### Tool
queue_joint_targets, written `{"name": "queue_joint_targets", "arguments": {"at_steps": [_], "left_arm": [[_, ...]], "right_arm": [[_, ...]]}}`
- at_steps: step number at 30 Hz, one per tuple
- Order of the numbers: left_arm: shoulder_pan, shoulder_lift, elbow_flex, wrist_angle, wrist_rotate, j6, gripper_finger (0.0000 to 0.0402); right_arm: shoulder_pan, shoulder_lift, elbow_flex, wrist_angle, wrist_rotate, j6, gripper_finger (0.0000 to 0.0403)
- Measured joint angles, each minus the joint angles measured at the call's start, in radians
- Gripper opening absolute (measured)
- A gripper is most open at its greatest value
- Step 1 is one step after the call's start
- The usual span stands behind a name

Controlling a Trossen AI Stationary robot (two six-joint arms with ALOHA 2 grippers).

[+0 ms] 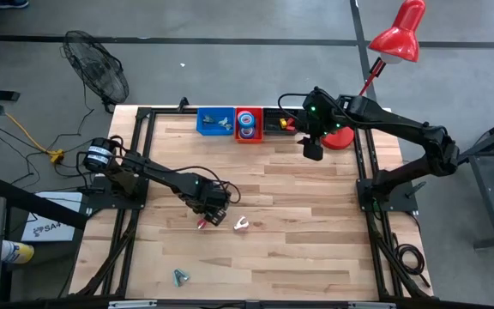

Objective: Pick and place Stapler, Stapler remover, tape
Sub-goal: Put the green stapler into the black basket

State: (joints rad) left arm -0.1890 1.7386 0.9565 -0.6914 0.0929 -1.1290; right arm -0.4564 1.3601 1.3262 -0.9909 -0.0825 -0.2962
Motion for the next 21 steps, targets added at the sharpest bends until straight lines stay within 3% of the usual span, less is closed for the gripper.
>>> {"name": "queue_joint_targets", "arguments": {"at_steps": [11, 21], "left_arm": [[0.000, 0.002, -0.003, -0.017, 0.007, 0.000, 0.0139], [0.000, 0.002, -0.004, -0.025, 0.009, 0.000, 0.0086]], "right_arm": [[0.000, 0.000, 0.000, 0.000, 0.000, 0.000, 0.0186], [0.000, 0.000, 0.000, 0.000, 0.000, 0.000, 0.0185]]}}
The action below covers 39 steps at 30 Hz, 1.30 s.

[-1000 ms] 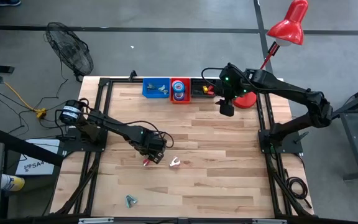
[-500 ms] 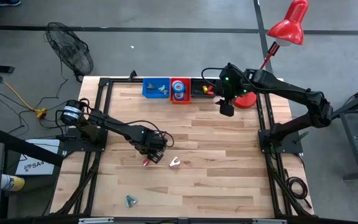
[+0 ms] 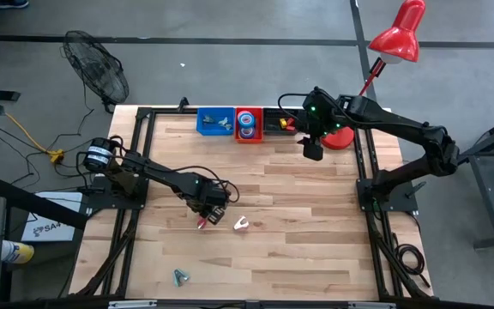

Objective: Pick and place Stapler, Stapler remover, tape
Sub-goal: Put the green stapler into the black basket

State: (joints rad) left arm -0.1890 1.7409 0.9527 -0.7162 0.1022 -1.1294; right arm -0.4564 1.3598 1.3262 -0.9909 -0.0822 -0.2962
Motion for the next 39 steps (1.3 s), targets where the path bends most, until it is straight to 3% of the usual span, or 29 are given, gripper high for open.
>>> {"name": "queue_joint_targets", "arguments": {"at_steps": [12, 19, 30, 39], "left_arm": [[0.000, 0.000, 0.004, -0.002, -0.008, 0.012, 0.0066], [-0.001, 0.010, 0.093, -0.110, -0.051, 0.070, 0.0066], [0.019, 0.007, 0.141, -0.083, -0.091, 0.095, 0.0065], [0.034, 0.005, 0.223, -0.086, -0.239, 0.176, 0.0065]], "right_arm": [[0.000, 0.000, 0.000, -0.001, -0.006, -0.018, 0.0184], [0.000, 0.000, 0.000, -0.004, -0.006, -0.031, 0.0185], [0.000, 0.000, 0.000, -0.011, -0.025, -0.056, 0.0184], [0.000, 0.000, 0.000, -0.011, -0.132, -0.145, 0.0184]]}}
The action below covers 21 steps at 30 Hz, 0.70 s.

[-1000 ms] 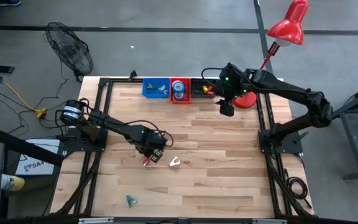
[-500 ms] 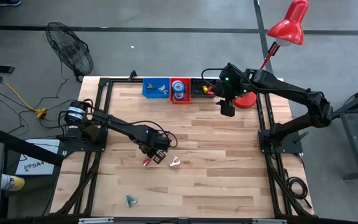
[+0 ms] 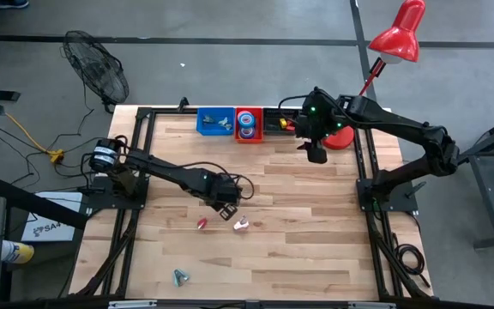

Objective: Pick and place Stapler, Stapler remover, tape
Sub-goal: Put the green stapler into the black basket

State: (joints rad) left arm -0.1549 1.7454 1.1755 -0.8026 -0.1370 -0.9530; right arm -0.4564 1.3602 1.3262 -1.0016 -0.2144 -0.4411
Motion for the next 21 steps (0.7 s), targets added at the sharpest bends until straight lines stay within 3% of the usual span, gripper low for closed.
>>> {"name": "queue_joint_targets", "arguments": {"at_steps": [10, 21], "left_arm": [[0.091, -0.002, 0.183, 0.001, -0.185, 0.303, 0.0065], [0.158, -0.002, 0.342, 0.023, -0.273, 0.616, 0.0065]], "right_arm": [[0.001, 0.000, 0.000, 0.008, -0.139, -0.070, 0.0184], [0.065, 0.000, 0.000, 0.127, -0.229, -0.127, 0.0184]]}}
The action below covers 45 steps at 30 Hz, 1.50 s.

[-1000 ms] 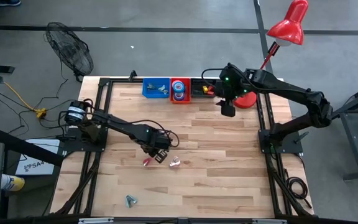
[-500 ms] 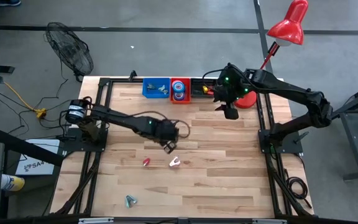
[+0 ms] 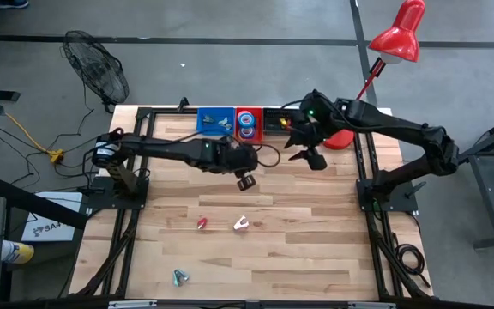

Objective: Pick and place Stapler, Stapler remover, tape
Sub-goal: Put the green stapler into the black basket

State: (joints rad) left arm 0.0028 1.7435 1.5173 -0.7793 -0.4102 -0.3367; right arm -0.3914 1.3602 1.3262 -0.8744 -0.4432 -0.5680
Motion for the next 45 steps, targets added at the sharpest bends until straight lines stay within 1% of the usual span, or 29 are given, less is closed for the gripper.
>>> {"name": "queue_joint_targets", "arguments": {"at_steps": [3, 9, 18, 22, 26, 36, 39, 45], "left_arm": [[0.011, 0.000, 0.027, 0.039, -0.019, 0.067, 0.0065], [0.011, -0.002, 0.059, 0.127, -0.044, 0.176, 0.0065], [0.011, -0.002, 0.062, 0.254, -0.045, 0.269, 0.0065], [0.010, -0.002, 0.062, 0.333, -0.042, 0.325, 0.0065], [0.010, -0.002, 0.062, 0.335, -0.026, 0.333, 0.0065], [0.010, -0.002, 0.062, 0.351, -0.020, 0.341, 0.0065], [0.010, -0.002, 0.062, 0.381, -0.012, 0.358, 0.0065], [0.010, -0.002, 0.062, 0.373, -0.011, 0.359, 0.0065]], "right_arm": [[0.031, 0.000, 0.000, 0.055, 0.005, -0.018, 0.0186], [0.085, 0.000, 0.000, 0.188, 0.070, -0.022, 0.0184], [0.106, 0.003, 0.000, 0.236, 0.148, -0.061, 0.0188], [0.103, 0.021, 0.000, 0.234, 0.158, -0.061, 0.0188], [0.104, 0.028, 0.000, 0.225, 0.200, -0.061, 0.0188], [0.104, 0.035, 0.000, 0.219, 0.205, -0.066, 0.0185], [0.104, 0.039, 0.000, 0.219, 0.206, -0.068, 0.0176], [0.104, 0.042, 0.000, 0.218, 0.209, -0.069, 0.0148]]}}
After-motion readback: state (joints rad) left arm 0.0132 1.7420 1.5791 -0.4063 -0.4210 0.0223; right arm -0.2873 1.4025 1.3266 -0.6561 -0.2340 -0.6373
